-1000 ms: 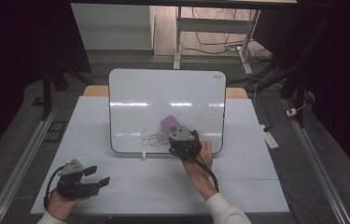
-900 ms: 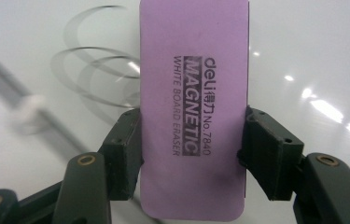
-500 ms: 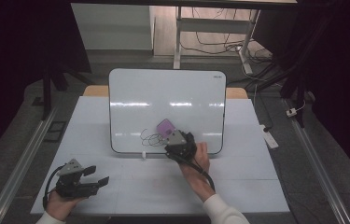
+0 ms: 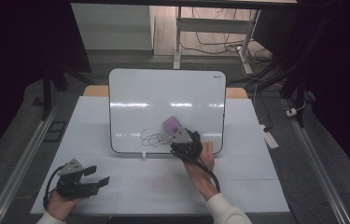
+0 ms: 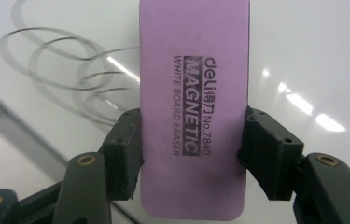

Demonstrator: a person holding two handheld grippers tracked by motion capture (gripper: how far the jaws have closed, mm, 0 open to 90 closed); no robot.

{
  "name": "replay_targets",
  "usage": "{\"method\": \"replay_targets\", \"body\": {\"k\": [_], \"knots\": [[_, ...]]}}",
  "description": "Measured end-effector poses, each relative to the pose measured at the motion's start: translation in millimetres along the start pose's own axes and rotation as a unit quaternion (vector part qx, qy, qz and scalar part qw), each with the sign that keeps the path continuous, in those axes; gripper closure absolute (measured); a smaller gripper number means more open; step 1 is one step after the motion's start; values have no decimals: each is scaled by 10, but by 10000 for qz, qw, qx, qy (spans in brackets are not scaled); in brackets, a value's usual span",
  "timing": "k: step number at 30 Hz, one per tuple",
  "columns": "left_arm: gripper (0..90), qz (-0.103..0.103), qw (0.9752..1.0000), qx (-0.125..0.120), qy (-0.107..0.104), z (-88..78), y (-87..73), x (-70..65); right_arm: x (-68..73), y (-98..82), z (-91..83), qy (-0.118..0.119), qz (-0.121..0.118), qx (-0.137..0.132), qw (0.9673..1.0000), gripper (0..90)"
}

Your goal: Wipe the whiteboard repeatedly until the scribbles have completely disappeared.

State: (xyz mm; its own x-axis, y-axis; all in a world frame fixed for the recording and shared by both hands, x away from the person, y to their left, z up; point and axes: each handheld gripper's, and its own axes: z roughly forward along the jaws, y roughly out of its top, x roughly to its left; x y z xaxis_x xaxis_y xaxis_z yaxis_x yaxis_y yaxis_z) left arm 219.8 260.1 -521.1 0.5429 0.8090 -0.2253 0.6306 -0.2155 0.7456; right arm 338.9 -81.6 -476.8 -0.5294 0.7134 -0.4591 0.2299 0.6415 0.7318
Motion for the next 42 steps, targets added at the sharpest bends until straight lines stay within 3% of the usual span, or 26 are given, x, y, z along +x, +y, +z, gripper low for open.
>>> {"method": "replay_targets", "body": {"k": [4,6,17,22,26,29,32,42], "knots": [[258,-9,10000,-9,-8,-6,-1,4,189,15,22,180,-235,26,9996,411],[258,-8,10000,-10,-10,-6,-1,5,242,14,27,258,-244,30,9994,411],[258,-1,10000,-1,-9,-1,0,4,356,5,39,373,-341,21,9987,411],[258,-8,10000,-12,-3,-9,-3,9,328,30,38,256,-398,30,9989,411],[257,5,10000,-17,2,-10,-2,18,86,57,22,62,-8,-40,10000,411],[258,-1,10000,-16,0,-10,1,16,-22,71,18,85,191,-58,9998,411],[258,2,10000,-21,9,-13,2,16,64,102,40,-19,12,-74,10000,411],[258,-12,10000,-35,-10,-23,-5,27,665,242,149,447,-553,-101,9974,412]]}}
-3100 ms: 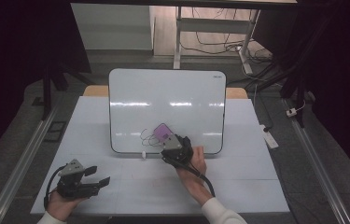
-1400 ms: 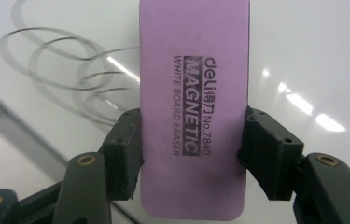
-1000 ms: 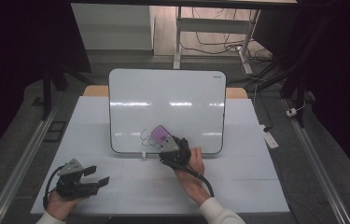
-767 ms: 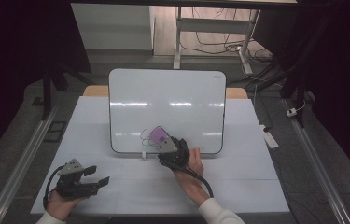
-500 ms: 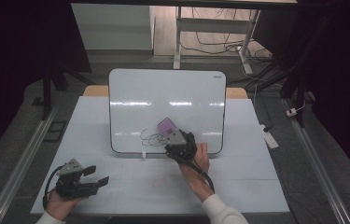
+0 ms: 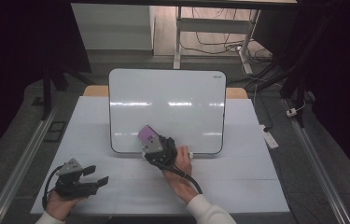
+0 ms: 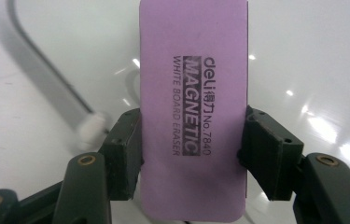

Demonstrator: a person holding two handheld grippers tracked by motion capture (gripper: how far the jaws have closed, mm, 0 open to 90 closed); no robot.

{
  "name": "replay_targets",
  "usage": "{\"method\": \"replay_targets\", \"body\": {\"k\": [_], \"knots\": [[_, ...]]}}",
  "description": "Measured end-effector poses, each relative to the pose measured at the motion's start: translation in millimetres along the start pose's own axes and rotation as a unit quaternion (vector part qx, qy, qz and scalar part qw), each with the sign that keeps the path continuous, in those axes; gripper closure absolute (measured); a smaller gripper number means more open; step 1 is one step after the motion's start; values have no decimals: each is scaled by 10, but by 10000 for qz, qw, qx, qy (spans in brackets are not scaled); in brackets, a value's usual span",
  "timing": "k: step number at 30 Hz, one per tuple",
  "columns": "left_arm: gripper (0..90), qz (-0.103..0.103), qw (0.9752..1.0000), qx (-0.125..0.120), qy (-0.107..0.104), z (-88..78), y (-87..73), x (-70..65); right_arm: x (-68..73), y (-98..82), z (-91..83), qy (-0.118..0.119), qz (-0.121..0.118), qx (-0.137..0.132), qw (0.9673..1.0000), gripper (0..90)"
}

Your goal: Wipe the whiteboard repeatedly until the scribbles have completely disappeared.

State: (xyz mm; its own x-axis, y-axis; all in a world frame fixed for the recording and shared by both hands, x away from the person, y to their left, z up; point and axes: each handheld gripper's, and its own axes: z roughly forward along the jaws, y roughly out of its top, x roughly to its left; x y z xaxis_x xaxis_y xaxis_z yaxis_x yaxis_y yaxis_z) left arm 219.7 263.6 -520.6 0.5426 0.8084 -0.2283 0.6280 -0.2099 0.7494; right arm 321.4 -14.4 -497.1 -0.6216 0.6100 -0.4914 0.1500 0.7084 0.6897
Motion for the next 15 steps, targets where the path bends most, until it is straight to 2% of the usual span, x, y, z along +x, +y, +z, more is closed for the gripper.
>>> {"method": "replay_targets", "body": {"k": [2,5,9,15], "knots": [[258,-4,10000,-1,0,-1,-1,4,22,12,8,24,-19,4,10000,412],[258,-7,10000,5,-5,1,0,7,-27,5,-4,145,55,-8,9999,411],[258,-10,10000,-5,4,-2,2,1,-118,-11,-26,35,29,22,10000,411],[258,-9,10000,-4,0,1,3,0,-333,30,-49,-131,230,10,9996,411]]}}
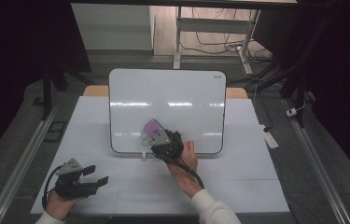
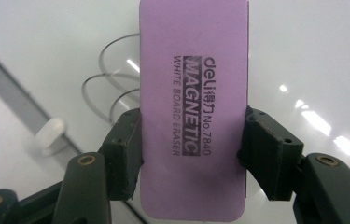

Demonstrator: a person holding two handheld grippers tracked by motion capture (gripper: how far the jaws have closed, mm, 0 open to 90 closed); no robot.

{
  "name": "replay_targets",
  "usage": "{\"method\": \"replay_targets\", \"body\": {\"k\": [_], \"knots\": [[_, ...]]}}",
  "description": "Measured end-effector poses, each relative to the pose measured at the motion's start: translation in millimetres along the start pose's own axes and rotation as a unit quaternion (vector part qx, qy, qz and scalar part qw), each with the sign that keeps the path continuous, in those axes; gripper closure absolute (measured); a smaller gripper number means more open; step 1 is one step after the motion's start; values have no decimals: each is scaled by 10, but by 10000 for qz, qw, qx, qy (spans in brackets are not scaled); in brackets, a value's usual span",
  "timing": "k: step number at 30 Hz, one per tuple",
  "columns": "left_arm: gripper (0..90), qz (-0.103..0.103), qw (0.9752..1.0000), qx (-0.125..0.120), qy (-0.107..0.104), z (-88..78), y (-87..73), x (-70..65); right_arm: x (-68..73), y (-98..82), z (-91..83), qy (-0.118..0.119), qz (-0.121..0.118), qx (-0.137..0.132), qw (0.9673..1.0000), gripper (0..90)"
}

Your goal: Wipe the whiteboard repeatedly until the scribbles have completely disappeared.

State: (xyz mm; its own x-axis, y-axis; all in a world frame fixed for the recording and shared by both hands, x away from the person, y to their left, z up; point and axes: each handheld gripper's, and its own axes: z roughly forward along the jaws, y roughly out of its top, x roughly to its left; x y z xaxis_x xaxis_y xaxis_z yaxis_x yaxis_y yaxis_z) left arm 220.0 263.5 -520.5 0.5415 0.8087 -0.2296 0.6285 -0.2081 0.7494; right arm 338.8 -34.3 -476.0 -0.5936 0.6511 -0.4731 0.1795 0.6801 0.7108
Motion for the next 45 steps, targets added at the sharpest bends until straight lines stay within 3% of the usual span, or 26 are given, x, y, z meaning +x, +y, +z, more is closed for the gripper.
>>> {"method": "replay_targets", "body": {"k": [6,16,22,25,27,32,35,40,42,45], "knots": [[258,-4,10000,4,-3,1,-1,2,23,78,26,-61,-72,30,10000,411],[258,22,10000,16,-5,3,-1,2,401,91,79,251,-668,209,9972,412],[258,14,10000,14,3,3,-2,1,473,45,73,397,-886,287,9949,413],[258,13,10000,16,5,5,-2,0,499,17,63,436,-877,337,9946,413],[258,16,10000,17,-2,5,-1,0,495,-3,63,461,-984,345,9935,413],[258,8,10000,13,4,4,-2,-4,466,7,62,532,-987,393,9929,412],[258,18,10000,5,12,0,-1,-2,382,55,59,387,-906,361,9945,412],[258,4,10000,2,5,-1,-3,3,147,180,57,167,-550,320,9978,412],[258,-5,10000,0,8,-2,-3,4,96,215,60,164,-535,344,9978,412],[258,8,10000,4,2,-1,-2,4,143,225,66,90,-681,383,9969,412]]}}
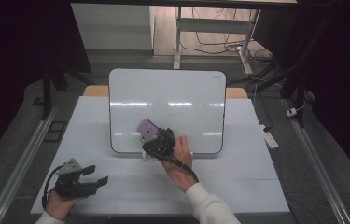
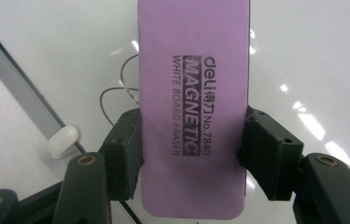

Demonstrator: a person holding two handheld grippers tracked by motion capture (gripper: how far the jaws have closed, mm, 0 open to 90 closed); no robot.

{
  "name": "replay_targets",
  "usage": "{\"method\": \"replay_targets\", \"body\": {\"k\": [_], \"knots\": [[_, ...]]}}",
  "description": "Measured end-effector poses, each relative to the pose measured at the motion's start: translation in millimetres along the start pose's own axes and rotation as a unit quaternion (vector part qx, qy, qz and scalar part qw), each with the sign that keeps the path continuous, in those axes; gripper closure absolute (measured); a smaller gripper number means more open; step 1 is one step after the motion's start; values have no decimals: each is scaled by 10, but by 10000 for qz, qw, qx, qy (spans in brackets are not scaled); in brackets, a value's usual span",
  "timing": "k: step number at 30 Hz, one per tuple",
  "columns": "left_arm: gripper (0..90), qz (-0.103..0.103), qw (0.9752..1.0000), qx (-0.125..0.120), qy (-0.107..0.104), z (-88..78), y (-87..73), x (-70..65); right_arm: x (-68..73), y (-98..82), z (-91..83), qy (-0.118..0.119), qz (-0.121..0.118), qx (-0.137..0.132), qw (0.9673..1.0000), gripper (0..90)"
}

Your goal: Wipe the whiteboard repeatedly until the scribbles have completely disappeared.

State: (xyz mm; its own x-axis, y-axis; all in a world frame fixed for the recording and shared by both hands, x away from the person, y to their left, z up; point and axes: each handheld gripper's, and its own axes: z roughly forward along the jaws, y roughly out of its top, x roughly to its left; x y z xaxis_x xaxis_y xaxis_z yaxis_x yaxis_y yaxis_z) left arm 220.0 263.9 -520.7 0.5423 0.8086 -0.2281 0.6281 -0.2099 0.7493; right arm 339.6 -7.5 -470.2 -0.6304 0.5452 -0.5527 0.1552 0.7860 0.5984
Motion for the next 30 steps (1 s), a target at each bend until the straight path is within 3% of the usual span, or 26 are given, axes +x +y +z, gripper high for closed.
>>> {"method": "replay_targets", "body": {"k": [10,14,19,20,21,30], "knots": [[258,11,10000,12,7,5,1,-2,334,-53,23,204,-658,217,9974,413],[258,2,10000,17,-1,8,0,-5,378,-94,19,249,-673,204,9972,413],[258,15,10000,12,6,4,0,-1,360,-106,19,284,-527,143,9981,413],[258,19,10000,12,15,4,0,0,342,-99,4,311,-523,232,9979,412],[258,6,10000,12,10,5,0,-2,335,-105,14,376,-405,123,9984,412],[258,-10,10000,13,-1,4,-1,0,131,-84,0,55,28,-55,10000,412]]}}
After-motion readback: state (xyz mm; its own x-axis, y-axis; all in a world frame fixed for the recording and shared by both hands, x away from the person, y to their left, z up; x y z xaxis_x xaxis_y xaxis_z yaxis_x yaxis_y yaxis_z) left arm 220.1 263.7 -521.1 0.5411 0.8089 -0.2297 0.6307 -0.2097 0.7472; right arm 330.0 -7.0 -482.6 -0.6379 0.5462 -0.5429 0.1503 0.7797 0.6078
